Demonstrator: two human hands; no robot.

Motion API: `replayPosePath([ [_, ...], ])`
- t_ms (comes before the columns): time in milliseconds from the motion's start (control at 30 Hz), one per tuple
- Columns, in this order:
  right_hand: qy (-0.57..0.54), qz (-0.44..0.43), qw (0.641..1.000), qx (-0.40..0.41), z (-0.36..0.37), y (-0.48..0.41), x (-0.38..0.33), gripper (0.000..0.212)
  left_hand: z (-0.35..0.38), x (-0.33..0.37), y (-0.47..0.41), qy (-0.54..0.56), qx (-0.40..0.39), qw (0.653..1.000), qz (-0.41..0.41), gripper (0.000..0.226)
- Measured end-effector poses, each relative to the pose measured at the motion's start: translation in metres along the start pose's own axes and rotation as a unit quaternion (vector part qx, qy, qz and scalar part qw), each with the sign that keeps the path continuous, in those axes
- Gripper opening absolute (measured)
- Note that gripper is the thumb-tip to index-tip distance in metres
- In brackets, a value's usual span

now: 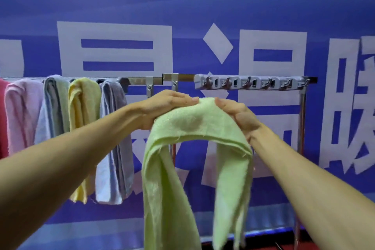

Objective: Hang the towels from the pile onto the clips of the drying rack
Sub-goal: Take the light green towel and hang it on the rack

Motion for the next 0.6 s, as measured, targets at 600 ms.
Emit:
replayPosePath([
  [600,-0.191,-0.151,0.912,0.330,-0.100,-0.115,-0.068,0.014,-0.046,-0.016,-0.156,0.109,0.152,0.976,0.111,0.033],
])
Point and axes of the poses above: each hand's wrist, its own y-axis away from the middle knuckle, its own z-axis out of the palm, x = y × z, the point moved 7 cm from there along -y, towards the middle knuckle, and after that the axes turned 5 degrees about z, right-handed, at the moved point
